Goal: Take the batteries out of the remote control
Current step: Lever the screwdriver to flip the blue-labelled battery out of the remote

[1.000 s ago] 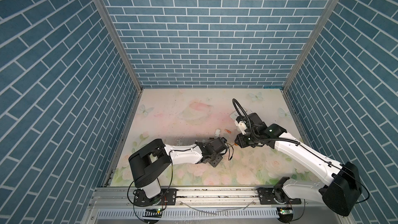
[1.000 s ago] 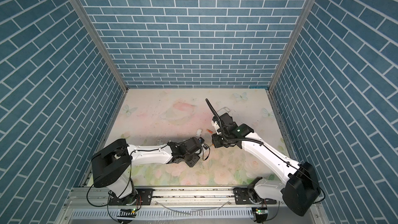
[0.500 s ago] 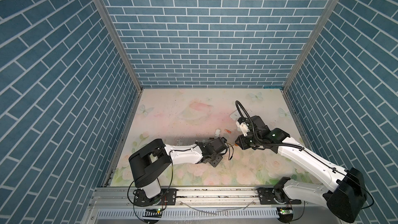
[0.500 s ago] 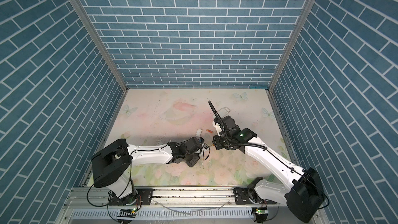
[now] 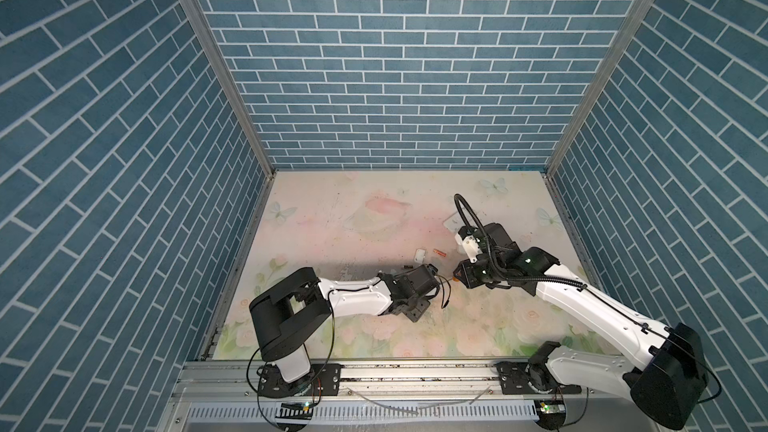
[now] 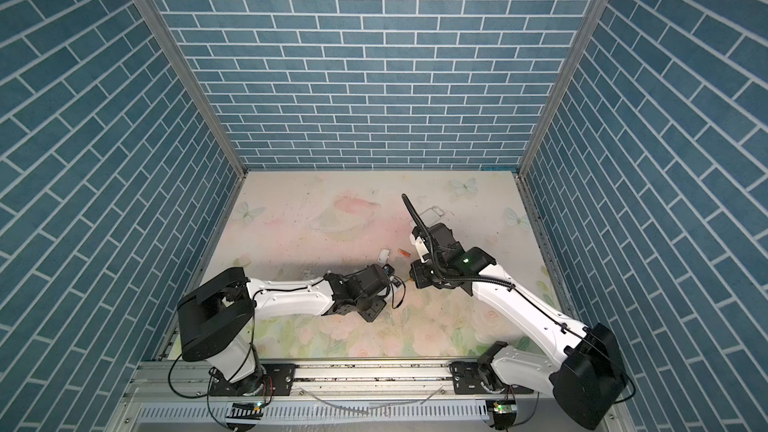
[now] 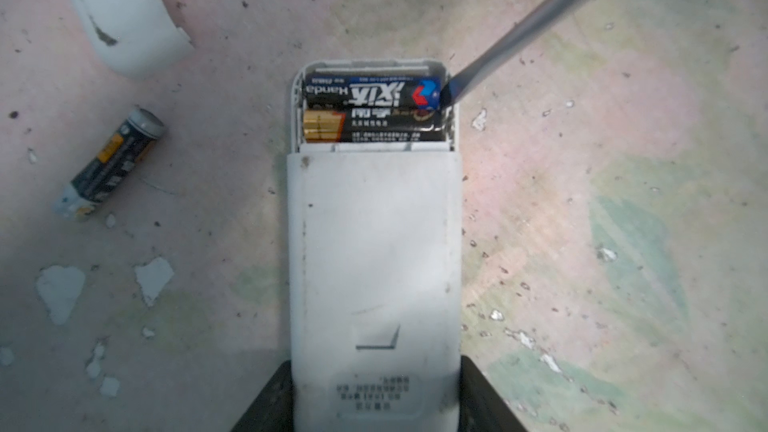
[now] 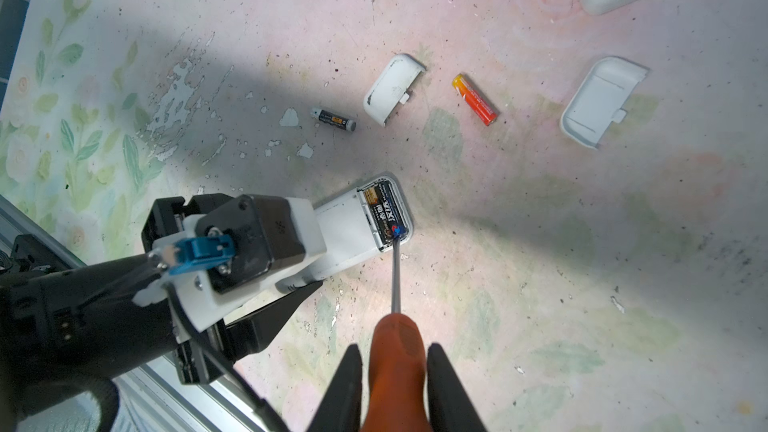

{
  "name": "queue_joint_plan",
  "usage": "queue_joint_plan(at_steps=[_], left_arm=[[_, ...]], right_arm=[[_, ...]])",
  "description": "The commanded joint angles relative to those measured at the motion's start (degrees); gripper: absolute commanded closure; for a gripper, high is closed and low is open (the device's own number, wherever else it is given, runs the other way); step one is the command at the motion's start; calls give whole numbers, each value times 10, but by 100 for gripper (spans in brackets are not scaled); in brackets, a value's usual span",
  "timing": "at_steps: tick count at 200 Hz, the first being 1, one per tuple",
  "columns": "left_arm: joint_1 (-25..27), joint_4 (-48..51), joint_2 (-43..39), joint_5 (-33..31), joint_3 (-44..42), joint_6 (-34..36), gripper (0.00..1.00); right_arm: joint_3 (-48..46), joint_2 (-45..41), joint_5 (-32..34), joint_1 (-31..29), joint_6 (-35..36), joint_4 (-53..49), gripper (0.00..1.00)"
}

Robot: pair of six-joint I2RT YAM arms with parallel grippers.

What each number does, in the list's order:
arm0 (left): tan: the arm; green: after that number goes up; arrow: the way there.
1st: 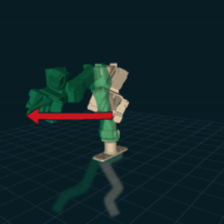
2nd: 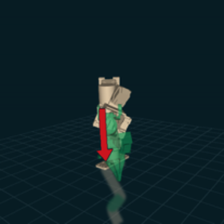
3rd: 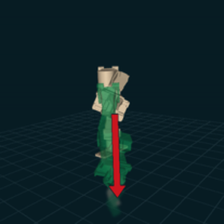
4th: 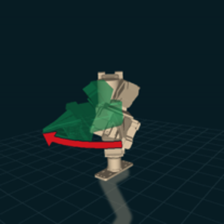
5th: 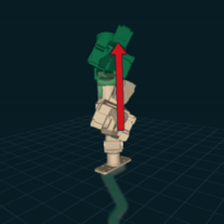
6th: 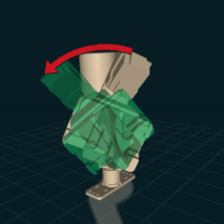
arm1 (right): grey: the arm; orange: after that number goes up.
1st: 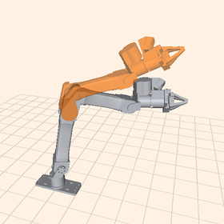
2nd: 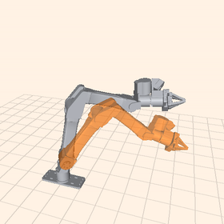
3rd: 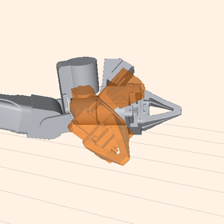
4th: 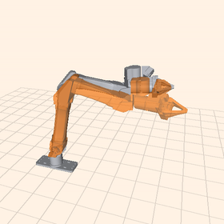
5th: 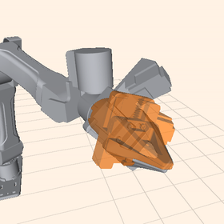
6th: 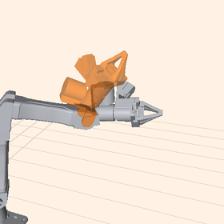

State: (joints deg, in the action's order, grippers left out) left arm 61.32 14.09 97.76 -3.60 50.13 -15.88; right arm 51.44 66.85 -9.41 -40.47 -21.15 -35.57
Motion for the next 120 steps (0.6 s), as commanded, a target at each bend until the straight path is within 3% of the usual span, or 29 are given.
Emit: queue_joint_plan(at_steps=[1,120], left_arm=[[12,22,73,72,-34,23,68],[13,20,79,76,-32,25,68]], right_arm=[[22,-5,-61,-7,-5,131,100],[46,5,-62,-6,6,158,100]])
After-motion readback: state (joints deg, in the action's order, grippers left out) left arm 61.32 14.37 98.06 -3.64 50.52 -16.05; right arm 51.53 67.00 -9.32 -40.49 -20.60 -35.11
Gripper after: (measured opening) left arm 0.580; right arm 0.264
